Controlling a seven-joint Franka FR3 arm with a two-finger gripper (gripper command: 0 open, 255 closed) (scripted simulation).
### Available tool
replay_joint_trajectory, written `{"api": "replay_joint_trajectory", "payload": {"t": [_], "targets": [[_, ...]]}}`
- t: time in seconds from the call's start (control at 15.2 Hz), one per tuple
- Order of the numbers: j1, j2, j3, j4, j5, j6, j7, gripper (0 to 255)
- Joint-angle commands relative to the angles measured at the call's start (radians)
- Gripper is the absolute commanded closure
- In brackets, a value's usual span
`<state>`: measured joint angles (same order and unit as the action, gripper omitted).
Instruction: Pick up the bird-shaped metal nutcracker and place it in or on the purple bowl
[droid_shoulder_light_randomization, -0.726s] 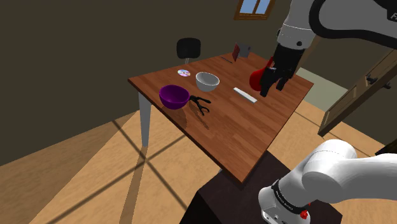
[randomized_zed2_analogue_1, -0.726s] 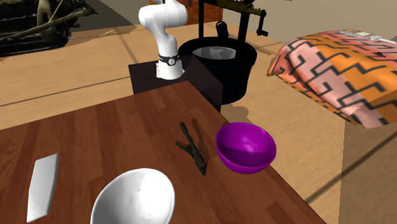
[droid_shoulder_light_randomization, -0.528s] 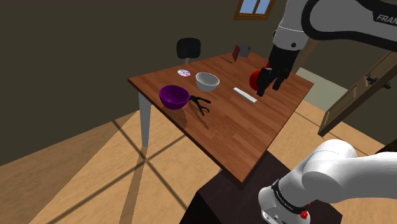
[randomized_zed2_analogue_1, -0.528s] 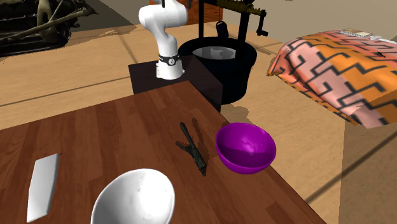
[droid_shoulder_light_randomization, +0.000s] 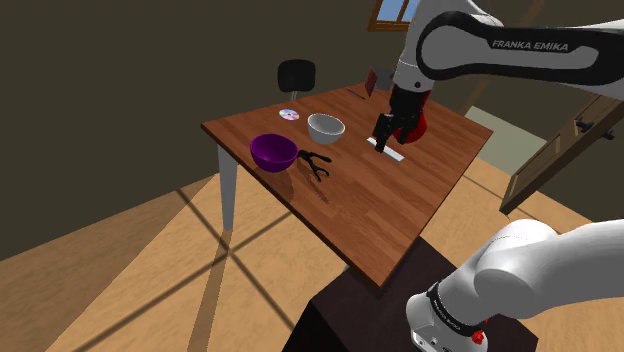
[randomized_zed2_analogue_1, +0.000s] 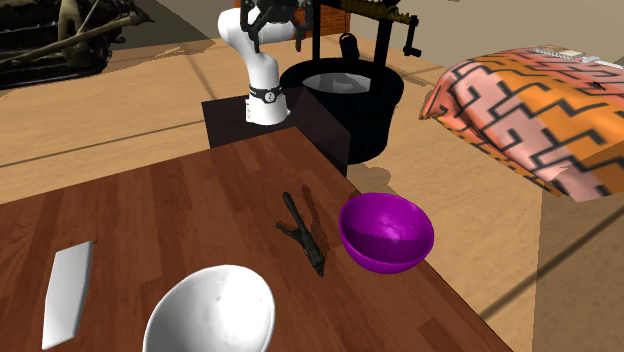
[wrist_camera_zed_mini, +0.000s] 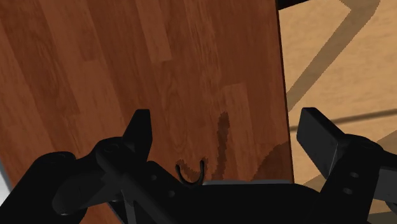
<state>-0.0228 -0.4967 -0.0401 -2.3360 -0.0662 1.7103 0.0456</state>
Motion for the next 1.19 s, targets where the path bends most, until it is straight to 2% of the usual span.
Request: {"api": "replay_joint_trajectory", "payload": {"t": [0.0,0.59,1.12], "targets": [[-0.001,0.079,-0.016,0.031,0.001,0.049,-0.024,0],[-0.007,0.416,-0.067,0.181,0.044,0.228,-0.135,0],[-0.027,0.732,-0.076,0.407,0.113,0.304,-0.235,0]]}}
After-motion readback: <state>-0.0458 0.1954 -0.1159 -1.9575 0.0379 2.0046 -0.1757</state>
